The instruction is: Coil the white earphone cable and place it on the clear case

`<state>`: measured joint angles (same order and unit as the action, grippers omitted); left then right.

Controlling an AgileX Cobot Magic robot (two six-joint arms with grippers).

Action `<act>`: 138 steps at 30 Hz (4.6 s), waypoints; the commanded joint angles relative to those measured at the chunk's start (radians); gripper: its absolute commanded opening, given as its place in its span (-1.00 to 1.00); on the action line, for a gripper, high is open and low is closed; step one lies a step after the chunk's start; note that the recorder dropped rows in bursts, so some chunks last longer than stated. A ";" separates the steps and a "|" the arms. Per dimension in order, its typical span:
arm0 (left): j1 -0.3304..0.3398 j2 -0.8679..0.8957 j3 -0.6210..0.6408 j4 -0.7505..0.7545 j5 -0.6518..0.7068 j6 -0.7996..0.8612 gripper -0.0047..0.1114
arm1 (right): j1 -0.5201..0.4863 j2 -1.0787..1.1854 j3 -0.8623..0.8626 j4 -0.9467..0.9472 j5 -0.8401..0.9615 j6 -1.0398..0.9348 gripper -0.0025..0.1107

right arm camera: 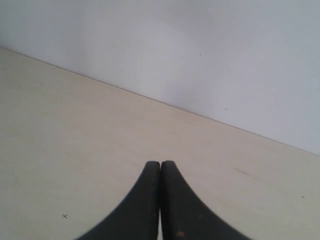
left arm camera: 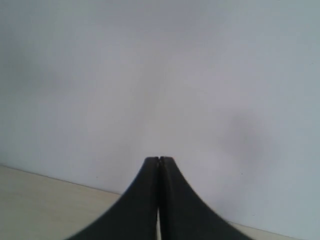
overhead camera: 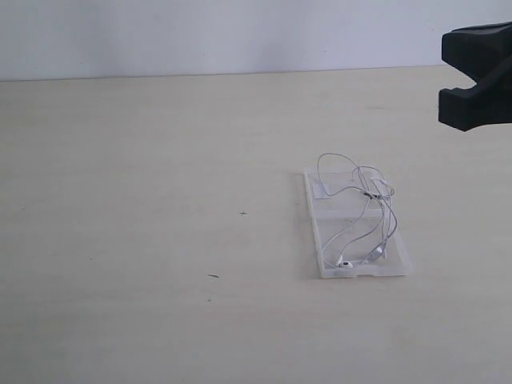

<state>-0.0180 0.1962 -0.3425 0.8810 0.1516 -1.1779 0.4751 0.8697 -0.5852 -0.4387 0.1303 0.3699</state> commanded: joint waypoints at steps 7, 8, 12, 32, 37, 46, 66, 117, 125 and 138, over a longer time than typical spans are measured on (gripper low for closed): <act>0.001 -0.015 0.004 -0.807 0.002 0.887 -0.92 | 0.001 -0.009 0.001 0.003 -0.003 -0.001 -0.94; 0.001 -0.021 0.004 -0.898 0.020 0.986 -0.92 | 0.001 -0.009 0.001 0.003 -0.003 -0.001 -0.94; 0.001 -0.046 0.022 -0.972 0.058 1.069 -0.92 | 0.001 -0.009 0.001 0.003 -0.003 -0.001 -0.94; 0.001 -0.196 0.342 -0.927 0.071 1.069 -0.92 | 0.001 -0.009 0.001 0.003 -0.005 -0.001 -0.94; 0.001 -0.196 0.342 -0.819 0.086 1.069 -0.92 | 0.001 -0.009 0.001 0.003 -0.005 -0.001 -0.94; 0.001 -0.196 0.342 -0.791 0.088 1.069 -0.92 | 0.001 -0.009 0.001 0.003 -0.005 -0.001 -0.94; 0.001 -0.196 0.342 -0.791 0.088 1.069 -0.92 | -0.073 -0.196 0.002 -0.023 0.137 -0.052 -0.94; 0.001 -0.196 0.342 -0.791 0.088 1.069 -0.92 | -0.371 -0.870 0.567 0.432 0.136 -0.526 -0.94; 0.001 -0.196 0.342 -0.791 0.088 1.069 -0.92 | -0.371 -0.870 0.585 0.431 0.180 -0.513 -0.94; 0.001 -0.196 0.342 -0.791 0.088 1.069 -0.92 | -0.449 -0.870 0.585 0.439 0.186 -0.469 -0.94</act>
<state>-0.0180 0.0056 -0.0021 0.0875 0.2396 -0.1072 0.0645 0.0047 -0.0048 0.0000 0.3217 -0.1020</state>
